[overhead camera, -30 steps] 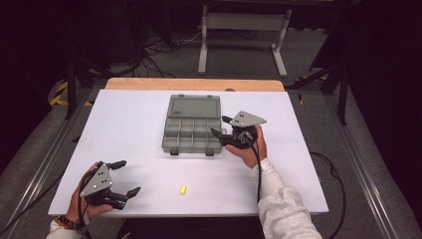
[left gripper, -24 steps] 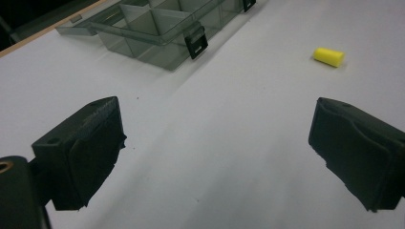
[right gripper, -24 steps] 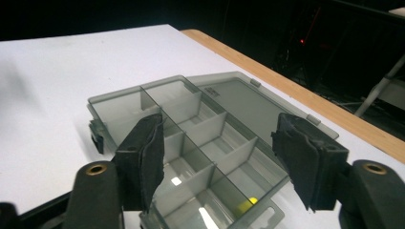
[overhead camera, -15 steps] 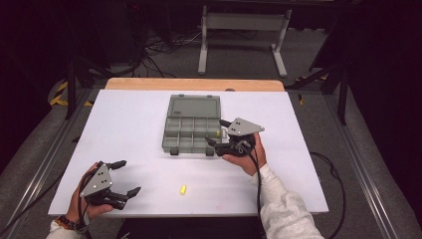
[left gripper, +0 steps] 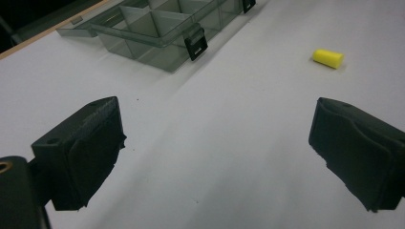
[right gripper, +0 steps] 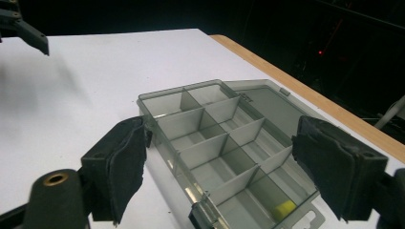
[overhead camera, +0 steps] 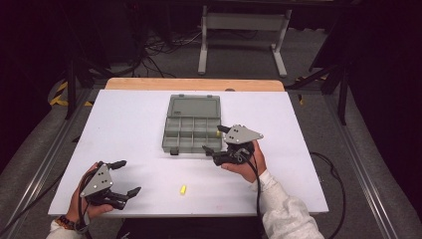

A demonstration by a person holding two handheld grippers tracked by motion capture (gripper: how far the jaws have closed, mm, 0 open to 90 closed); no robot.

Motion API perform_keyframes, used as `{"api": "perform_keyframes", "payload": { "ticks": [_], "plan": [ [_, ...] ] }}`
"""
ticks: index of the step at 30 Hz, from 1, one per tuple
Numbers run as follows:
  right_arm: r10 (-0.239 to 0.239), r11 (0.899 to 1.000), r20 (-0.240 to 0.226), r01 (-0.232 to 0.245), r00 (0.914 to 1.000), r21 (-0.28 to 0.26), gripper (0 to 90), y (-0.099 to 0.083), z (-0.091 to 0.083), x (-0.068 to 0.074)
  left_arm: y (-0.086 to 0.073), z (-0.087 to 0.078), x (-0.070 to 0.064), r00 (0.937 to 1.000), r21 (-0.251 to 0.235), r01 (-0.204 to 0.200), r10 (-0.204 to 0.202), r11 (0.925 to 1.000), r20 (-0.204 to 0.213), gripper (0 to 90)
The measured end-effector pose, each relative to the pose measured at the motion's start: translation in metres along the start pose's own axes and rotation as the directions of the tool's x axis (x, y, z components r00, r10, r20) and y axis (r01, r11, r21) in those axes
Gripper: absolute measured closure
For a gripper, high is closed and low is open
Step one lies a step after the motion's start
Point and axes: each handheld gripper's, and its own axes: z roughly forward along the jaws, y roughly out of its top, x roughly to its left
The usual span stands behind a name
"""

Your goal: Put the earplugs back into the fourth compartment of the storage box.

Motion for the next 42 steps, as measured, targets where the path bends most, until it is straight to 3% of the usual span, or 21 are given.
{"api": "perform_keyframes", "payload": {
  "ticks": [12,21,25,29,36,40,42],
  "plan": [
    [-0.034,0.999,-0.05,0.034,0.9982,0.011,19.5,-0.002,-0.003,0.019,0.0,-0.001,0.0,1.0,-0.001,-0.002,0.002,1.0,0.0,5.6],
    [-0.053,0.998,-0.127,0.058,0.9905,0.034,20.6,-0.005,-0.003,0.038,0.0,-0.001,0.0,1.0,-0.001,0.0,0.0,1.0,0.0,5.6],
    [-0.076,0.994,-0.169,0.087,0.9826,0.06,22.0,-0.008,0.001,0.047,0.001,-0.001,-0.002,1.0,-0.002,0.001,-0.001,1.0,-0.001,5.6],
    [-0.053,0.996,-0.205,0.067,0.9773,0.064,21.8,-0.011,0.004,0.053,0.001,-0.002,-0.001,1.0,-0.004,-0.005,0.005,1.0,-0.003,5.5],
    [-0.065,0.99,-0.265,0.096,0.9622,0.106,20.3,-0.019,0.013,0.074,0.001,-0.003,-0.002,1.0,-0.007,-0.003,0.003,1.0,-0.005,5.5],
    [-0.077,0.979,-0.334,0.134,0.9396,0.152,20.4,-0.026,0.024,0.088,0.001,-0.004,-0.001,1.0,-0.011,0.002,-0.002,0.9999,-0.005,5.5],
    [-0.079,0.975,-0.346,0.145,0.9349,0.168,21.1,-0.028,0.028,0.092,0.001,-0.004,-0.001,1.0,-0.011,0.0,0.0,0.9999,-0.006,5.4]
  ]
}}
